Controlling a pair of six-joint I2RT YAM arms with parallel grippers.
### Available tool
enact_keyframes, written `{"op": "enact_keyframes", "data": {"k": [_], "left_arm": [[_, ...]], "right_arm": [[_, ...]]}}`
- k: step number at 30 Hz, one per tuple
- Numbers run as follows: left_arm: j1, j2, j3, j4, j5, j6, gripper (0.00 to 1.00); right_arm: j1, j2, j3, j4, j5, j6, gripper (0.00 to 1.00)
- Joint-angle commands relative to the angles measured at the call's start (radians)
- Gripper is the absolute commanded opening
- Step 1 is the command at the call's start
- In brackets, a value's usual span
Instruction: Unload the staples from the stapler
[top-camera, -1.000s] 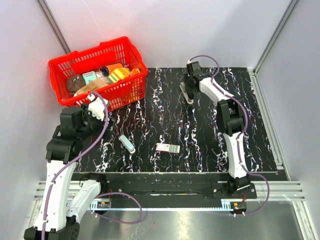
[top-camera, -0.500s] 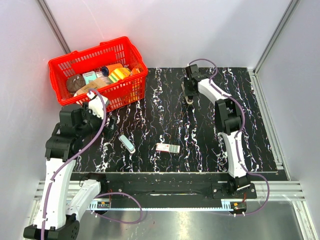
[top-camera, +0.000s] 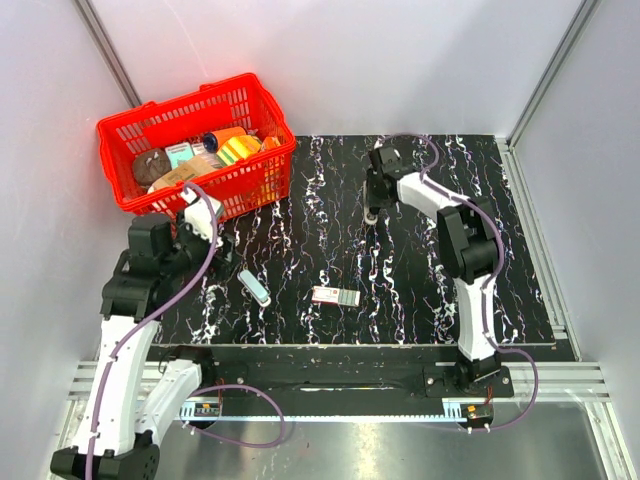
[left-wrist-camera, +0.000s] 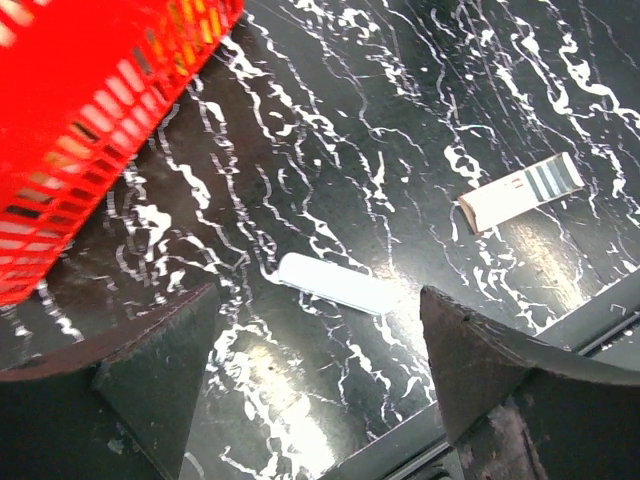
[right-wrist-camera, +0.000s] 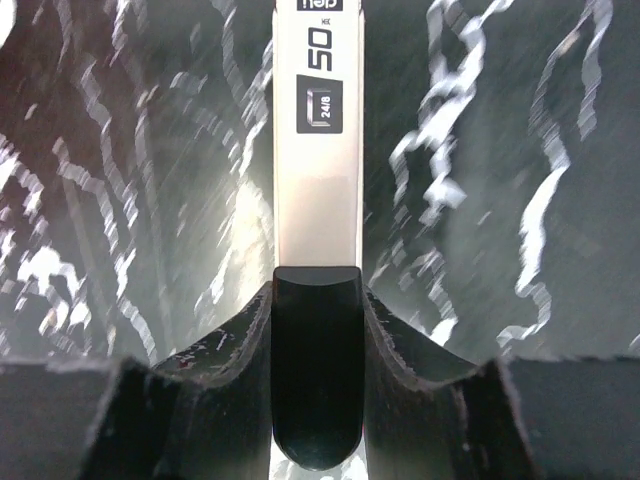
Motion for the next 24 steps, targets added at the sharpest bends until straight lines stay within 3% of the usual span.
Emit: {"op": "enact_keyframes", "data": {"k": [1, 5, 12, 24], "left_arm": [[-0.023, -0.004, -0.110, 0.204, 0.150, -0.100, 0.87], [-0.110, 0.077, -0.135, 0.244, 0.178, -0.157, 0.98], [-0.204, 0.198, -0.204, 0.408, 0.111, -0.174, 0.99], [-0.316, 0.361, -0.202, 0.537, 0.066, -0.082, 0.99]], "right_arm": [[0.119, -0.245, -0.183, 0.219, -0.030, 0.137, 0.12], [0.195, -0.358, -0.377, 0.368, -0.053, 0.288, 0.07], [0.275, -0.481, -0.538, 0.545, -0.068, 0.466, 0.00], [0.410, -0.624, -0.734, 0.766, 0.011, 0.674, 0.00]]}}
